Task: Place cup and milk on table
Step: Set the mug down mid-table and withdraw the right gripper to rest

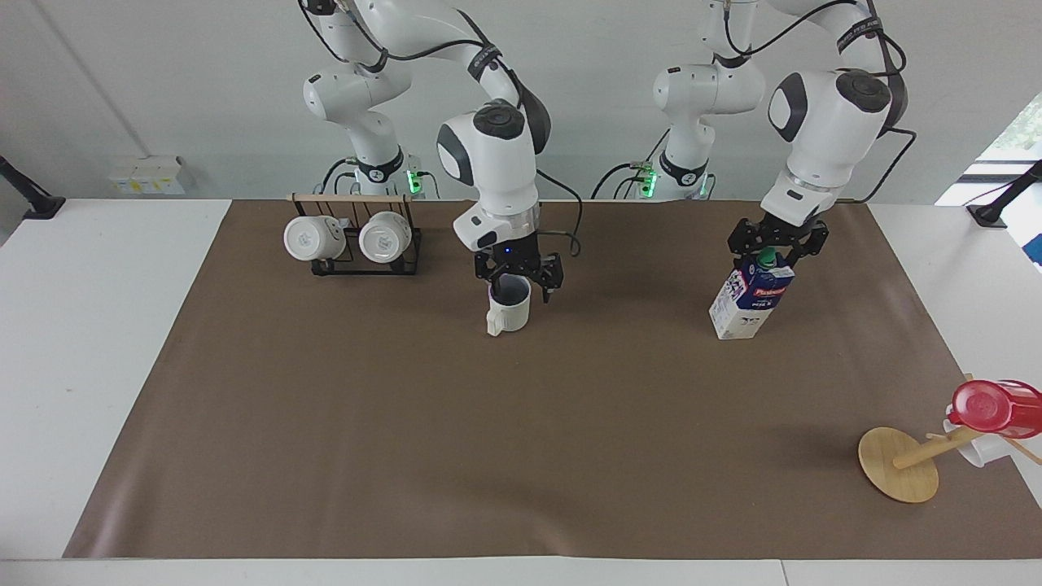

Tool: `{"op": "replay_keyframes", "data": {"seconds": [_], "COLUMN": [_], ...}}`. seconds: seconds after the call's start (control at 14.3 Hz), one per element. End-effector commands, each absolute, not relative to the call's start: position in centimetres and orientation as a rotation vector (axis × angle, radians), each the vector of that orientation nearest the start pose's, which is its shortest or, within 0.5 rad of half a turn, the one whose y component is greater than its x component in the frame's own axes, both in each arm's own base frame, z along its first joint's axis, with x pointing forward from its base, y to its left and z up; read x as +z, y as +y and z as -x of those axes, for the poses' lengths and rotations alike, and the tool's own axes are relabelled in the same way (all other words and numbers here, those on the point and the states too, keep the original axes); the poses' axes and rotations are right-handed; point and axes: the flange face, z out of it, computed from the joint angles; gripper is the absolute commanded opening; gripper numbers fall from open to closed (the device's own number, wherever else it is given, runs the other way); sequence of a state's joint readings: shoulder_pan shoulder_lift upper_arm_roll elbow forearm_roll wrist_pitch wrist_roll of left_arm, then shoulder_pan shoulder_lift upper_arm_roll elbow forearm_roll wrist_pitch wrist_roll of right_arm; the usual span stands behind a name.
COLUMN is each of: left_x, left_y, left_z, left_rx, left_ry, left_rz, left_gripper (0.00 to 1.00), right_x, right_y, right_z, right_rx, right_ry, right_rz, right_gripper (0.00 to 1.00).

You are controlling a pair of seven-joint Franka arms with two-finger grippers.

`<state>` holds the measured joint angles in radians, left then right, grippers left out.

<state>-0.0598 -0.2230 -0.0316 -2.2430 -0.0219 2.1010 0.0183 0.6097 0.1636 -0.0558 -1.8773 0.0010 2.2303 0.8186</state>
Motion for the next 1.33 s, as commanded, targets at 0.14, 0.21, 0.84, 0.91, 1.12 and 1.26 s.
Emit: {"op": "replay_keyframes", "data": {"seconds": [0.14, 0.21, 0.84, 0.91, 1.12, 1.26], "left_x": [46.7, 46.7, 46.8, 46.9, 47.0, 47.3], "left_y": [-4.8, -4.8, -4.6, -4.6, -4.6, -4.6], "left_z": [-48.0, -48.0, -48.2, -48.2, -48.3, -48.4], "left_rx": [-0.159, -0.159, -0.161, -0.161, -0.161, -0.166], "left_ry": [0.178, 0.178, 0.189, 0.189, 0.187, 0.185], "left_rz": [3.144, 3.144, 3.13, 3.13, 3.13, 3.13], "left_gripper": [0.87, 0.87, 0.68, 0.66, 0.64, 0.64], "right_x": [48.2, 48.3, 55.0, 55.8, 58.9, 60.9], "right_y": [25.5, 23.7, 5.8, 4.4, 0.6, -0.1], "right_z": [-53.5, -54.0, -54.8, -54.7, -54.3, -54.0], "right_rx": [-0.188, -0.175, -0.103, -0.093, -0.072, -0.066], "right_ry": [0.259, 0.238, 0.22, 0.206, 0.243, 0.224], "right_rz": [3.04, 3.066, 3.111, 3.115, 3.117, 3.121], "right_gripper": [1.0, 1.0, 1.0, 1.0, 1.0, 1.0]}}
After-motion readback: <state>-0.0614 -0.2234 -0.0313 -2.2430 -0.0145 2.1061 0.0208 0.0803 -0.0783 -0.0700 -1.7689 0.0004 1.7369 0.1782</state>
